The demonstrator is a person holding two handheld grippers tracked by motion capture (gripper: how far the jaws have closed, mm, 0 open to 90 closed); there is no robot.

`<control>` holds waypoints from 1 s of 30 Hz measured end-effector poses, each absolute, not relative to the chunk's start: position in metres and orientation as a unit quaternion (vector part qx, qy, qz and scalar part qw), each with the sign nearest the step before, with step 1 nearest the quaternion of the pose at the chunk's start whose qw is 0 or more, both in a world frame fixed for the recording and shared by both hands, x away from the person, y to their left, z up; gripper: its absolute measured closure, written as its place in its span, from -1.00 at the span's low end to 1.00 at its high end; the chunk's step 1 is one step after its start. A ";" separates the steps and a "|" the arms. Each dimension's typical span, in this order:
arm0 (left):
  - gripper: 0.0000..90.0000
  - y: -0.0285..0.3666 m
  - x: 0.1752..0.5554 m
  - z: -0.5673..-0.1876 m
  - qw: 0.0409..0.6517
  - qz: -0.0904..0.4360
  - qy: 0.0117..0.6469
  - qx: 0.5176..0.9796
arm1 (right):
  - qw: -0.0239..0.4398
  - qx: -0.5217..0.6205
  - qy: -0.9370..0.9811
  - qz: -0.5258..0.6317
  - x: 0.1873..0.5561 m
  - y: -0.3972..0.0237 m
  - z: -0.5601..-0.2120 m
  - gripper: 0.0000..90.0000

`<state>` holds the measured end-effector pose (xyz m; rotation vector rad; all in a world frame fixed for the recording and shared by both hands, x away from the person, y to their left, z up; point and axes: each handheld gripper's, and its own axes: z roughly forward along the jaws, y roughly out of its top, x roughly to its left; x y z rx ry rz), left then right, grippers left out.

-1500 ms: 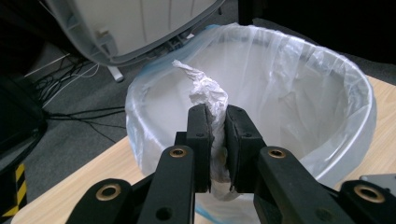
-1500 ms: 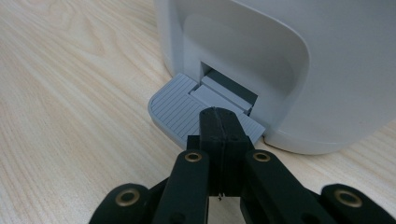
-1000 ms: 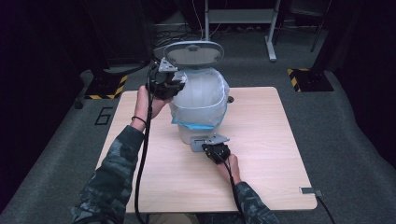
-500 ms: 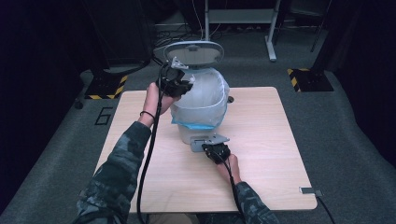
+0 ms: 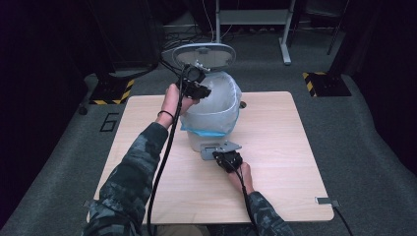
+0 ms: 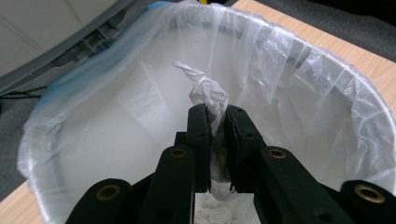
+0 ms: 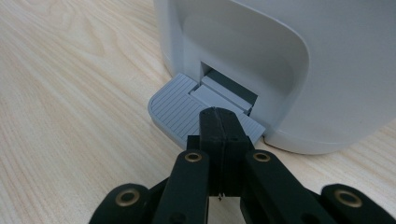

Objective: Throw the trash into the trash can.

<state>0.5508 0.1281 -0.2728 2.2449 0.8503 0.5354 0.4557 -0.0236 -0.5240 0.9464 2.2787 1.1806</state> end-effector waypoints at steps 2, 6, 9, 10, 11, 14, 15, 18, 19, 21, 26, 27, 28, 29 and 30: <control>0.80 0.125 0.552 -0.273 0.328 0.204 0.323 0.864 | 0.201 0.339 0.816 0.423 0.456 -0.024 -0.524 1.00; 0.80 0.121 0.555 -0.277 0.319 0.200 0.323 0.868 | 0.201 0.339 0.816 0.423 0.456 -0.024 -0.524 1.00; 0.80 0.118 0.558 -0.281 0.312 0.194 0.330 0.870 | 0.202 0.339 0.816 0.423 0.456 -0.024 -0.524 1.00; 0.80 0.117 0.560 -0.282 0.308 0.192 0.329 0.872 | 0.202 0.339 0.816 0.423 0.456 -0.024 -0.524 1.00; 0.80 0.117 0.561 -0.283 0.305 0.192 0.329 0.873 | 0.204 0.339 0.816 0.422 0.456 -0.023 -0.524 1.00; 0.79 0.116 0.564 -0.285 0.298 0.189 0.326 0.877 | 0.205 0.340 0.815 0.422 0.456 -0.023 -0.524 1.00; 0.79 0.115 0.565 -0.286 0.296 0.186 0.329 0.877 | 0.205 0.340 0.815 0.422 0.456 -0.023 -0.524 1.00; 0.79 0.113 0.568 -0.287 0.293 0.181 0.334 0.877 | 0.205 0.338 0.816 0.422 0.456 -0.023 -0.525 1.00; 0.79 0.112 0.569 -0.287 0.292 0.182 0.333 0.878 | 0.205 0.339 0.816 0.422 0.456 -0.023 -0.525 1.00; 0.79 0.111 0.569 -0.287 0.287 0.182 0.335 0.879 | 0.206 0.339 0.816 0.422 0.456 -0.023 -0.525 1.00; 0.79 0.110 0.570 -0.285 0.283 0.181 0.335 0.880 | 0.205 0.338 0.816 0.422 0.456 -0.023 -0.524 1.00; 0.79 0.110 0.570 -0.286 0.281 0.181 0.336 0.881 | 0.205 0.337 0.816 0.422 0.456 -0.023 -0.525 1.00; 0.78 0.110 0.571 -0.286 0.281 0.179 0.337 0.881 | 0.206 0.337 0.816 0.422 0.456 -0.023 -0.525 1.00; 0.75 0.110 0.571 -0.286 0.282 0.178 0.341 0.879 | 0.206 0.338 0.816 0.422 0.456 -0.023 -0.525 1.00; 0.67 0.110 0.571 -0.286 0.283 0.176 0.343 0.878 | 0.206 0.338 0.816 0.422 0.456 -0.023 -0.525 1.00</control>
